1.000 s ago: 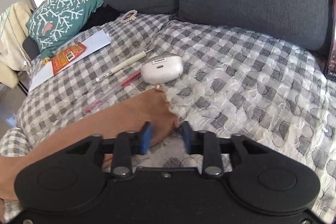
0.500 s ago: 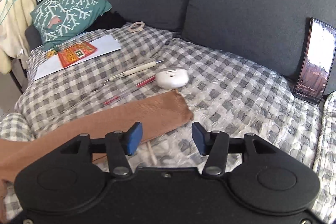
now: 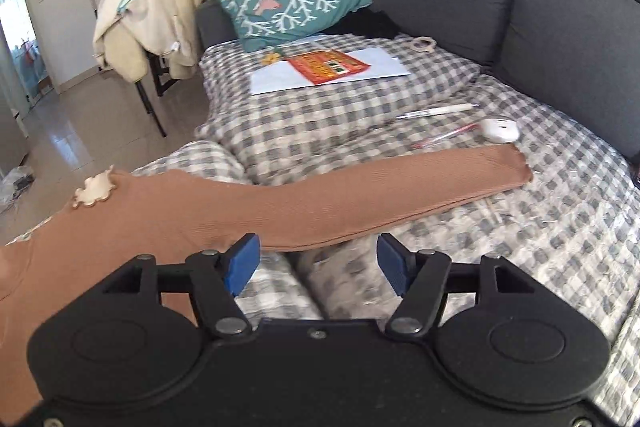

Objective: Fold clothes
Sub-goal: 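Grasp the ruffled hem with the left gripper and lift it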

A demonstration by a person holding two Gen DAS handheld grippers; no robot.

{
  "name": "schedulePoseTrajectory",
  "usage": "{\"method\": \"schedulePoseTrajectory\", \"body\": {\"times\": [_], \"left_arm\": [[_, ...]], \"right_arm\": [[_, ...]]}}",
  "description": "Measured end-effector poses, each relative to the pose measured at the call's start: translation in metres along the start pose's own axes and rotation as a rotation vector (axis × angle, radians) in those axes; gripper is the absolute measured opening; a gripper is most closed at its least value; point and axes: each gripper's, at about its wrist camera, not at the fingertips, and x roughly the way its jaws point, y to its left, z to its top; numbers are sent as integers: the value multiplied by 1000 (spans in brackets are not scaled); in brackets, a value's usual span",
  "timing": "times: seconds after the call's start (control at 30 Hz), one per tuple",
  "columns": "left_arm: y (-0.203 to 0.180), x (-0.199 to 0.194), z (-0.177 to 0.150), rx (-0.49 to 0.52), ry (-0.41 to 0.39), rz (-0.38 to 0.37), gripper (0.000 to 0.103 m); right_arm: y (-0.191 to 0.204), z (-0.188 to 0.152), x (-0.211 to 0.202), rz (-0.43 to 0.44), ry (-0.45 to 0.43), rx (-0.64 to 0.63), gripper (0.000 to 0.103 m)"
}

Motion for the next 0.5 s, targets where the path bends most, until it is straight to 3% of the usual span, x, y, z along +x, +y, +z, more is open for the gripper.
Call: {"method": "schedulePoseTrajectory", "body": {"times": [0.23, 0.5], "left_arm": [[54, 5, -20, -89, -24, 27, 81], [58, 44, -30, -37, -41, -57, 81]], "right_arm": [[72, -19, 1, 113, 41, 20, 69], [140, -57, 16, 222, 85, -54, 70]]}}
